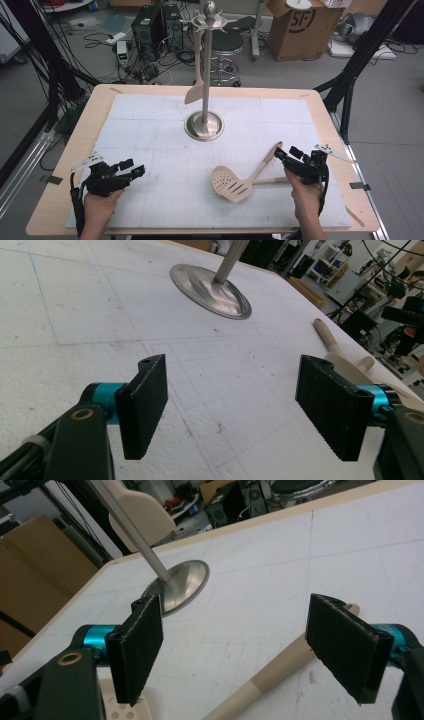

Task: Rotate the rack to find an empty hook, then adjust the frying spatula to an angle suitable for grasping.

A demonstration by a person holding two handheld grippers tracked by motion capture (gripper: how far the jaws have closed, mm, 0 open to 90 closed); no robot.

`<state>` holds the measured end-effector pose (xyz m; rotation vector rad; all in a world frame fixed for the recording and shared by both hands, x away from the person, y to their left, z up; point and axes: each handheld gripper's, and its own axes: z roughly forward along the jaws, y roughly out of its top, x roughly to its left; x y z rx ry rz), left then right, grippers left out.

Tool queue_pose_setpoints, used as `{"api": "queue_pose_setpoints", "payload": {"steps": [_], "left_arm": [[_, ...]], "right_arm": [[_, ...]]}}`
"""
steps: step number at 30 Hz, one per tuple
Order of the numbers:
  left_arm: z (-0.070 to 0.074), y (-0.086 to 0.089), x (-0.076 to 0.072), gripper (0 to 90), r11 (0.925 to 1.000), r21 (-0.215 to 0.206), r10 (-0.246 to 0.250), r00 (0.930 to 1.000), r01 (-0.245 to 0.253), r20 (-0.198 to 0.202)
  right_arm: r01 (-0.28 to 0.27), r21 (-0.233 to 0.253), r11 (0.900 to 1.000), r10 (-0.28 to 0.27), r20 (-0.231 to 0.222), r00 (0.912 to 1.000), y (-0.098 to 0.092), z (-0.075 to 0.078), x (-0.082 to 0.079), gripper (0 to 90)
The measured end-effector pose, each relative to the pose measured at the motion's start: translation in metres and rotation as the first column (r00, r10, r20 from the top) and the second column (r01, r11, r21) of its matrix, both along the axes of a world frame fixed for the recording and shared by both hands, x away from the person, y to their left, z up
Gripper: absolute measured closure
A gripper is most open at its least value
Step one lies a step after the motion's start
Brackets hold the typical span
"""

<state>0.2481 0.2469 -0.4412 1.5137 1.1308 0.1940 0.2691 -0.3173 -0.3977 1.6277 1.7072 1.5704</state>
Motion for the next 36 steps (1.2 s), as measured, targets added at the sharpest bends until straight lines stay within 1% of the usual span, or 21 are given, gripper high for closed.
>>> {"api": "queue_pose_setpoints", "payload": {"steps": [2, 8, 10, 14, 16, 17, 18, 21, 22, 24, 26, 29, 30, 31, 33, 36], "left_arm": [[0.000, 0.000, 0.000, 29.6, 1.0000, -0.001, 0.000, 1.0000, 0.000, 0.001], [0.000, 0.000, -0.001, 29.6, 1.0000, -0.002, 0.000, 1.0000, 0.000, 0.002], [0.000, 0.000, -0.001, 29.7, 1.0000, -0.004, 0.004, 1.0000, -0.004, 0.002], [0.001, -0.001, -0.001, 29.7, 1.0000, 0.002, 0.002, 1.0000, -0.002, 0.001], [0.000, -0.001, 0.000, 29.6, 1.0000, 0.003, 0.001, 1.0000, -0.001, 0.002], [0.000, -0.001, 0.000, 29.7, 1.0000, 0.003, 0.000, 1.0000, 0.000, 0.003], [0.000, -0.002, -0.001, 29.6, 1.0000, 0.001, -0.001, 1.0000, 0.001, 0.001], [0.000, -0.001, 0.000, 29.6, 1.0000, 0.004, 0.001, 1.0000, -0.001, 0.003], [0.000, -0.001, 0.000, 29.6, 1.0000, 0.004, 0.000, 1.0000, 0.000, 0.001], [0.000, -0.002, 0.000, 29.7, 1.0000, -0.001, 0.003, 1.0000, -0.003, -0.002], [0.000, -0.002, 0.000, 29.6, 1.0000, 0.000, -0.001, 1.0000, 0.001, -0.001], [0.000, -0.002, 0.000, 29.7, 1.0000, 0.000, 0.000, 1.0000, 0.000, -0.002], [0.000, -0.001, 0.000, 29.7, 1.0000, -0.001, 0.000, 1.0000, 0.000, -0.002], [0.000, -0.001, 0.000, 29.7, 1.0000, 0.000, -0.001, 1.0000, 0.001, -0.001], [0.000, -0.001, 0.000, 29.7, 1.0000, 0.003, -0.001, 1.0000, 0.001, 0.000], [0.000, -0.002, 0.000, 29.7, 1.0000, 0.004, -0.002, 1.0000, 0.002, 0.000]], "right_arm": [[-0.004, -0.013, 1.000, 0.004, -0.012, 0.9999, 0.000, 0.000, 0.001, 22.7], [-0.006, -0.018, 1.000, 0.006, -0.028, 0.9996, -0.001, -0.001, 0.001, 23.7], [-0.009, -0.016, 1.000, 0.008, -0.041, 0.9991, -0.001, -0.002, 0.002, 24.0], [-0.009, -0.017, 1.000, 0.008, -0.050, 0.9987, -0.002, -0.003, 0.004, 24.0], [-0.007, -0.021, 1.000, 0.006, -0.061, 0.9981, -0.002, -0.005, 0.006, 24.0], [-0.012, -0.019, 1.000, 0.010, -0.079, 0.9968, -0.003, -0.006, 0.008, 25.0], [-0.009, -0.020, 1.000, 0.007, -0.093, 0.9956, -0.004, -0.008, 0.009, 28.6], [0.021, -0.031, 0.999, -0.025, -0.145, 0.9891, -0.006, -0.011, 0.013, 42.7], [0.028, -0.034, 0.999, -0.033, -0.150, 0.9882, -0.007, -0.012, 0.014, 47.9], [0.042, -0.040, 0.998, -0.048, -0.163, 0.9854, -0.010, -0.014, 0.016, 53.7], [0.044, -0.041, 0.998, -0.051, -0.176, 0.9831, -0.012, -0.015, 0.017, 60.1], [0.043, -0.050, 0.998, -0.052, -0.189, 0.9807, -0.015, -0.017, 0.020, 67.1], [0.041, -0.061, 0.997, -0.052, -0.190, 0.9804, -0.016, -0.018, 0.021, 69.0], [0.041, -0.059, 0.997, -0.052, -0.208, 0.9768, -0.016, -0.018, 0.022, 69.5], [0.044, -0.071, 0.996, -0.059, -0.227, 0.9721, -0.017, -0.021, 0.025, 72.1], [0.041, -0.085, 0.996, -0.062, -0.257, 0.9643, -0.019, -0.025, 0.031, 79.5]]}}
